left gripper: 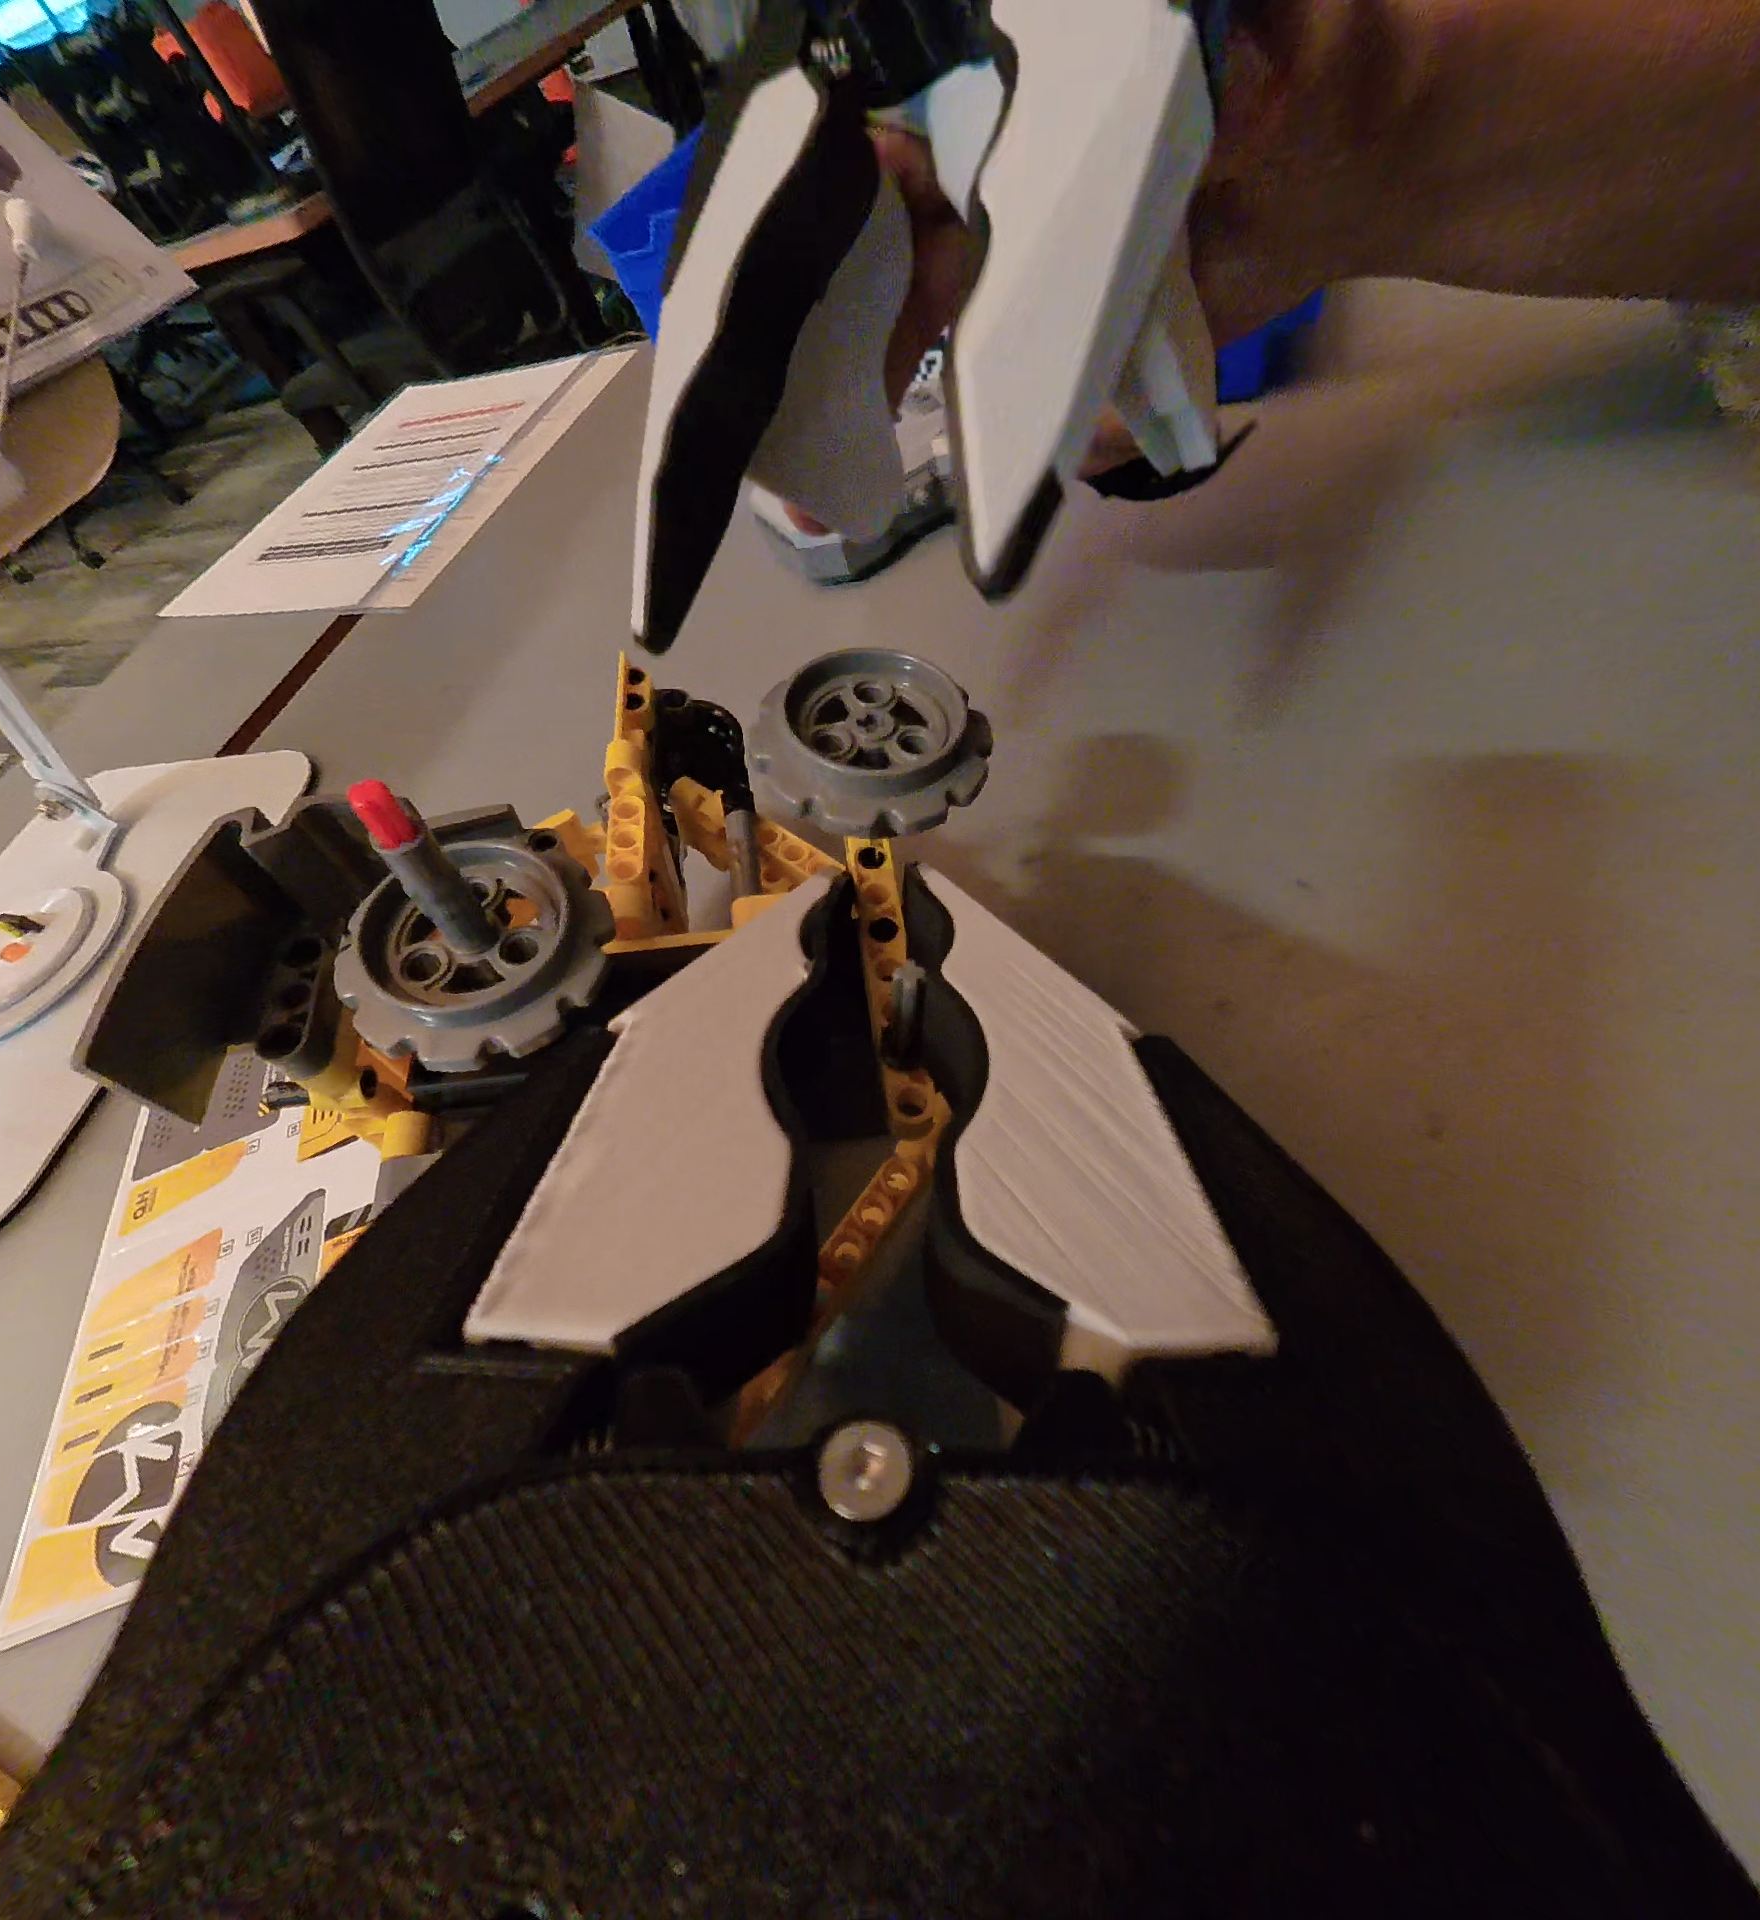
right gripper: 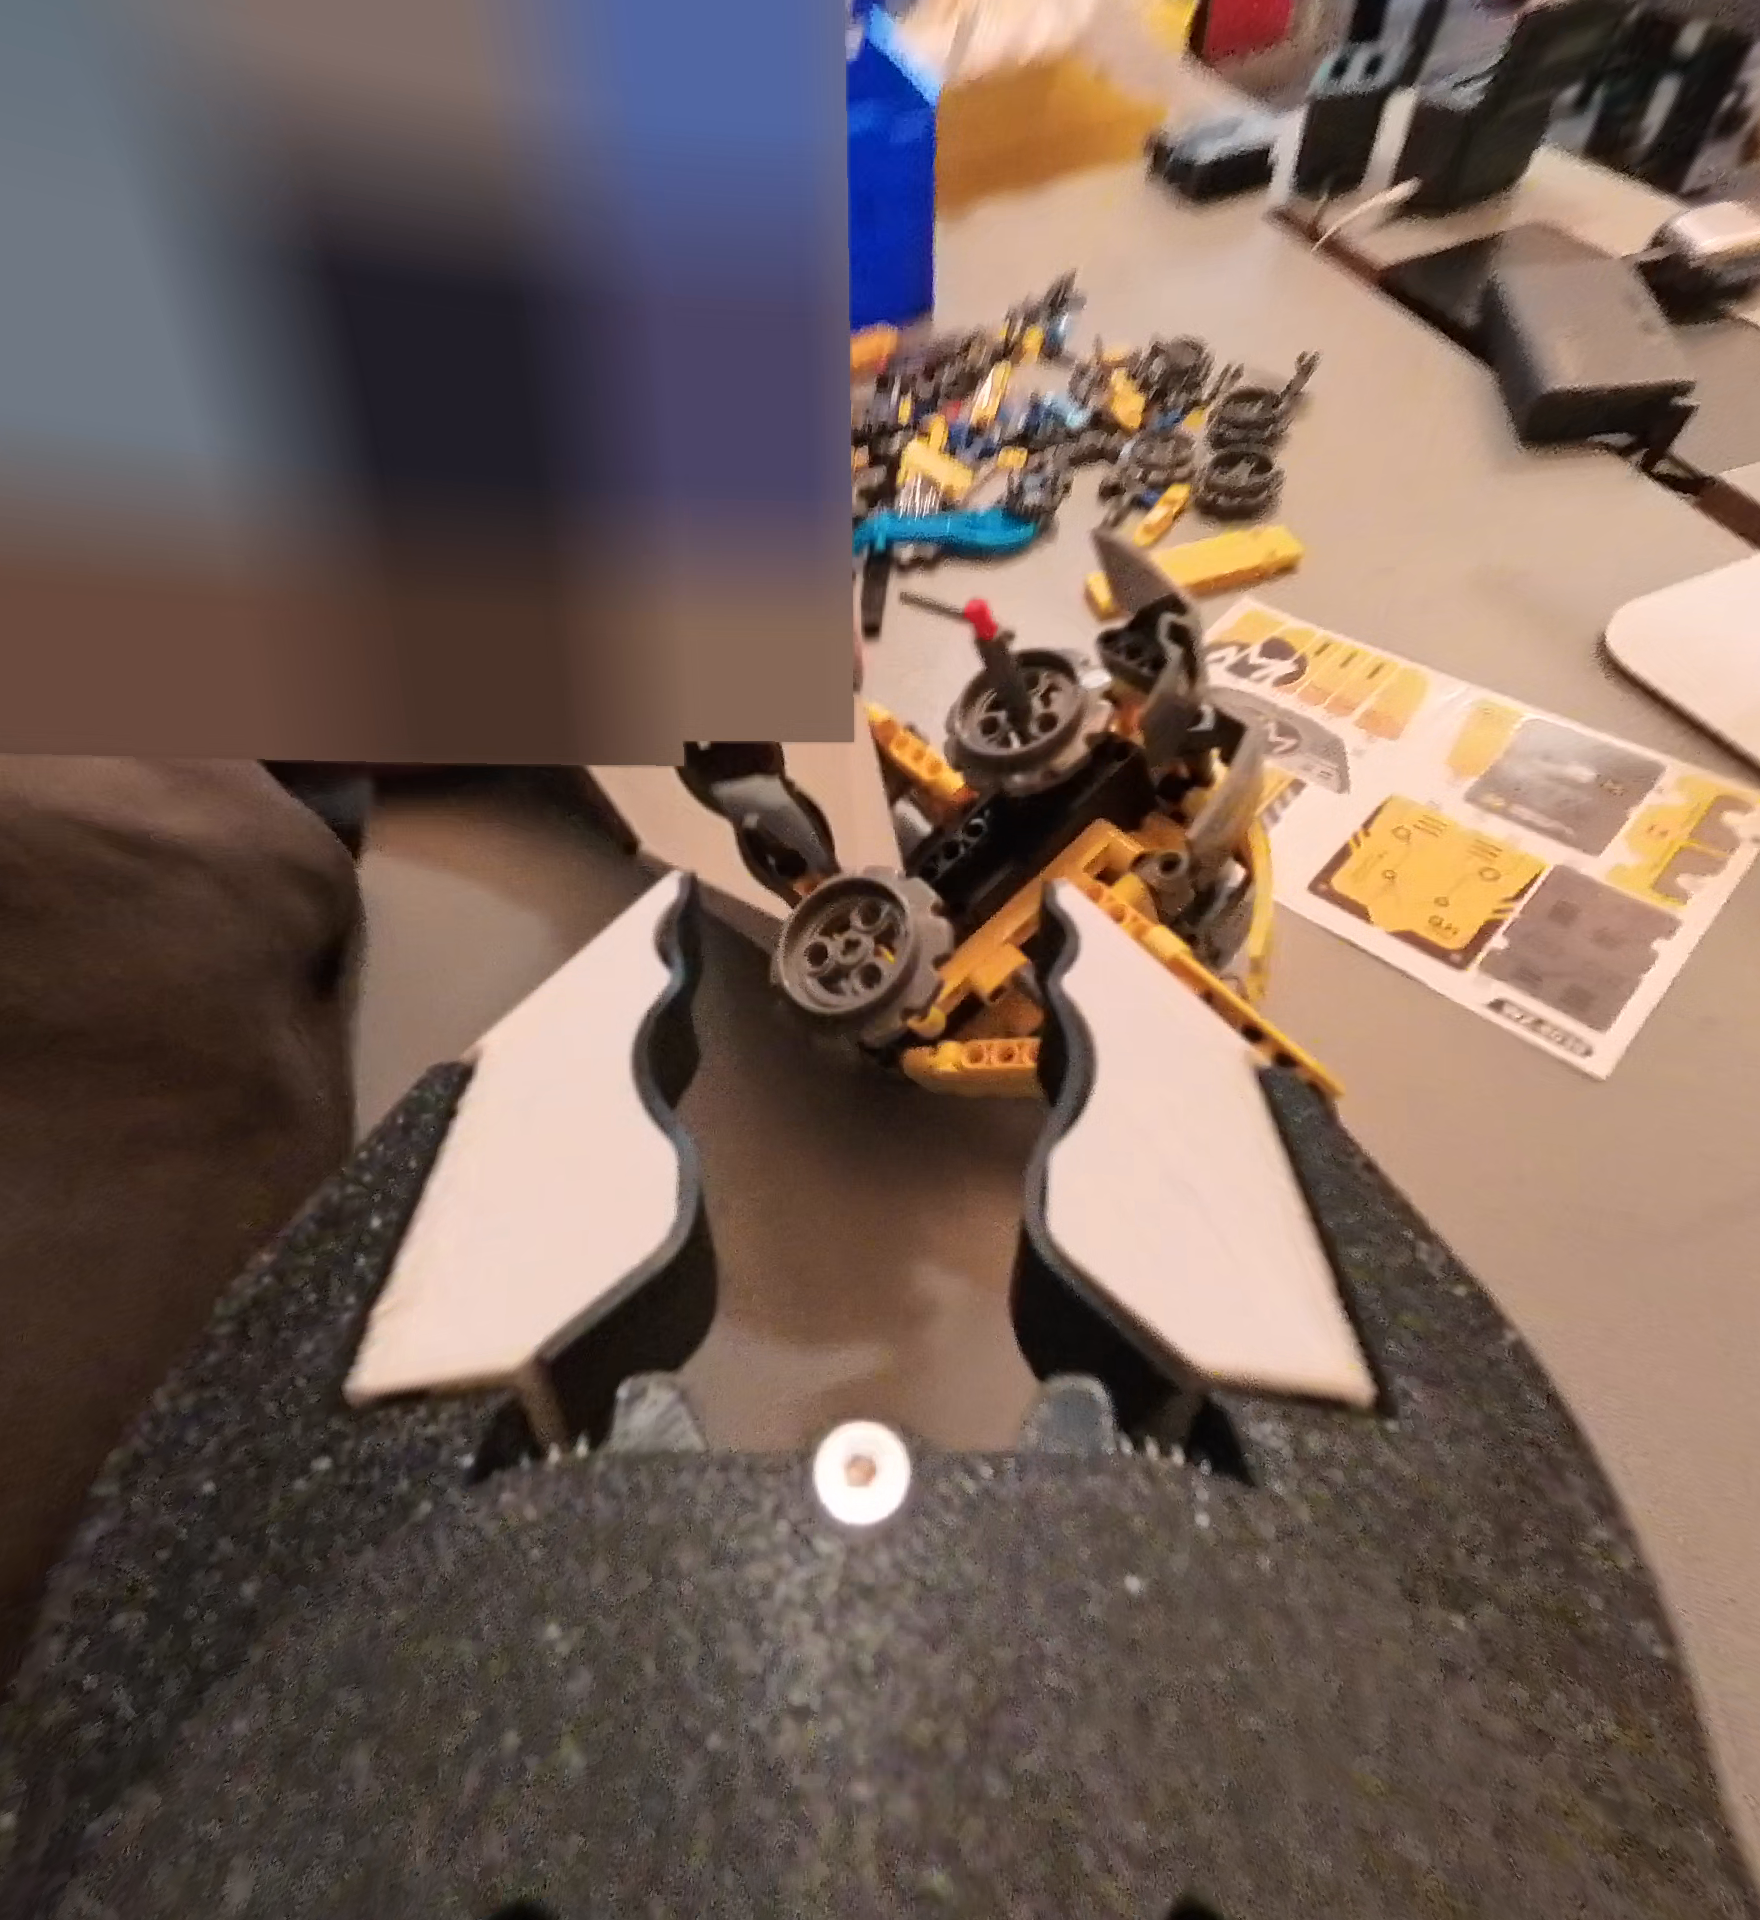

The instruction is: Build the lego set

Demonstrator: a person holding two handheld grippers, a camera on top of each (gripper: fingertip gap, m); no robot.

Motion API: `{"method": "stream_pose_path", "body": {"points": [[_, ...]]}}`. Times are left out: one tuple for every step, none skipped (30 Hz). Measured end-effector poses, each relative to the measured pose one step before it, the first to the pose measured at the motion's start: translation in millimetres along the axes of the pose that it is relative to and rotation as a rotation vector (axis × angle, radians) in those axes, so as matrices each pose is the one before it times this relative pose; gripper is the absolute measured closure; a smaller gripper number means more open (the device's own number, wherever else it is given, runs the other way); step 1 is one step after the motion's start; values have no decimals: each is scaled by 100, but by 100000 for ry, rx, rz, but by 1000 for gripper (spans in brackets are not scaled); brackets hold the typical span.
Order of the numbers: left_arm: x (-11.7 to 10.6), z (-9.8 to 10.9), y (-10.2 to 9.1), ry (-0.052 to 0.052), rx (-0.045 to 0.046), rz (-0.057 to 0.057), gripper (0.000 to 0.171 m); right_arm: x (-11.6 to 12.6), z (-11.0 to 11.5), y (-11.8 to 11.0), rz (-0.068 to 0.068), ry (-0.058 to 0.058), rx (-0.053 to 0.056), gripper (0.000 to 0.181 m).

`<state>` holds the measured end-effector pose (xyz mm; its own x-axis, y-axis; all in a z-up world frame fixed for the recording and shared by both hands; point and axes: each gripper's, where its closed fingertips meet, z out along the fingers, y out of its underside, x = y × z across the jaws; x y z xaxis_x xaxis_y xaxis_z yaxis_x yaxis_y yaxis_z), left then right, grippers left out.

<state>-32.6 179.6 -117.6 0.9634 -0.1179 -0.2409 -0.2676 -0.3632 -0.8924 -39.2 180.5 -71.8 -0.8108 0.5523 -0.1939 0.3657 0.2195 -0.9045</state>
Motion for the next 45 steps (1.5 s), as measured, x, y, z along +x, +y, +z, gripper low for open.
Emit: {"method": "stream_pose_path", "body": {"points": [[5, -5, 2, 137, 71, -192, 164, 301, -459, -159, 6616, 443, 4919, 116], [12, -20, -1, 141, 34, -171, 164, 331, -371, -20, 7613, 231, 4279, 116], [10, -7, 4, 122, 32, -161, 164, 230, -250, 149, 8567, -775, 3367, 116], [1, -1, 3, 7, -19, 4, 164, 250, -116, 314, 9448, -1331, 2446, 116], [4, 8, 11, -48, -77, 131, 164, 163, -19, 407, 9679, -2448, 1776, 115], [12, 12, 0, -34, -108, 135, 164, 59, 33, 443, 9292, -3668, 1158, 113], [-2, 3, 5, -64, -97, 161, 164, 91, 68, 408, 8867, -3836, 975, 113], [10, 4, -1, -58, -80, 144, 164, 52, 92, 286, 7828, -4167, 1102, 111], [3, 10, 6, -67, -46, 112, 164, 14, 108, 239, 6698, -4159, 920, 111], [-1, -2, 2, -36, -36, 76, 164, 111, 149, 215, 5982, -3108, 457, 111], [-3, 14, 3, 33, -57, -58, 164, 181, 176, 229, 4848, -2102, -136, 111], [5, -1, 0, -36, -18, -1, 164, 215, 211, 263, 3498, -1214, -747, 112], [-1, 4, 5, -21, -83, 92, 164, 180, 228, 262, 2199, -813, -1050, 113], [0, 6, 0, -21, -47, 77, 164, 16, 229, 177, 1355, -1322, -632, 114], [5, 9, 8, -51, -58, 123, 164, -112, 183, 24, 1340, -1814, 74, 118], [11, -5, 5, -6, -72, 108, 164, -93, 141, -42, 1425, -1589, 313, 123], [7, -8, 4, 89, 17, -43, 164, 66, 91, -44, 1059, -465, 194, 125], [-4, -6, 8, 146, 49, -189, 164, 279, 28, -16, 339, 940, -20, 130], [8, -16, 9, 213, -25, -259, 164, 167, 12, 13, 68, 331, -9, 136], [11, -6, 6, 212, 56, -274, 164, -25, 3, -10, 746, -761, 188, 137], [9, -16, 10, 171, 38, -169, 164, -8, -8, -32, 1019, -583, 306, 136], [-2, 1, 0, 97, -49, -104, 164, -6, 0, -12, 580, -475, 377, 137], [14, 17, 3, -30, -157, 107, 164, 10, -17, -5, 320, -314, 369, 137], [6, 30, 19, -172, -227, 392, 164, 13, -15, -20, 237, -164, 336, 138], [3, 16, -3, -236, -176, 252, 164, 13, -18, -19, 86, 12, 374, 137], [17, 29, -7, -28, -113, 49, 164, 16, -12, -21, -137, 219, 373, 138], [17, -2, -1, 78, -102, -3, 164, 20, 4, -11, -133, 333, 335, 138], [-1, -7, 9, 221, -32, -261, 164, 5, 3, -12, -23, 344, 317, 136], [11, -8, -2, 321, 20, -546, 164, -3, 7, 3, 15, 317, 235, 136], [12, -8, 9, 279, -35, -328, 164, 11, 19, 1, 24, 288, 118, 137], [7, 1, 0, 135, -53, -155, 164, -6, -3, -2, 98, 257, 57, 137], [-10, 8, -1, -72, -19, -14, 164, 9, 4, -7, 220, 152, -8, 138], [-1, 3, 5, -89, -100, 87, 164, 11, -6, -5, 323, 51, -61, 138], [5, 1, -4, 24, -63, -79, 164, 1, -4, -18, 207, 125, -46, 138], [1, -8, 7, 110, 29, -191, 164, 12, -2, -1, 37, 236, -41, 138], [-6, -6, -2, 72, -15, -79, 164, 1, 0, -6, 93, 191, -7, 139], [5, 1, -5, 36, -55, -46, 164, -3, 3, -3, 248, 36, 43, 139], [-9, 6, 3, -38, -47, 41, 164, 10, -3, -5, 281, -86, 43, 139], [-1, 8, -6, -97, -19, 74, 164, 8, -14, -3, 344, -122, 85, 140], [-2, 2, -11, -209, 7, 169, 164, -2, 0, -15, 342, -53, 148, 140], [-22, -5, -25, -342, 250, 264, 164, 0, 3, -8, 46, 114, 97, 140], [-23, -29, -64, -192, 492, -18, 165, -11, 24, 2, -196, 277, -12, 139], [45, -55, -133, 547, 654, -415, 161, -7, 41, 10, -156, 362, -152, 139], [220, -115, -289, 1822, 1336, -833, 150, -11, 85, 50, -163, 424, -357, 139], [144, -251, -559, 1284, 2687, -1173, 142, -14, 114, 54, -288, 419, -389, 140]]}}
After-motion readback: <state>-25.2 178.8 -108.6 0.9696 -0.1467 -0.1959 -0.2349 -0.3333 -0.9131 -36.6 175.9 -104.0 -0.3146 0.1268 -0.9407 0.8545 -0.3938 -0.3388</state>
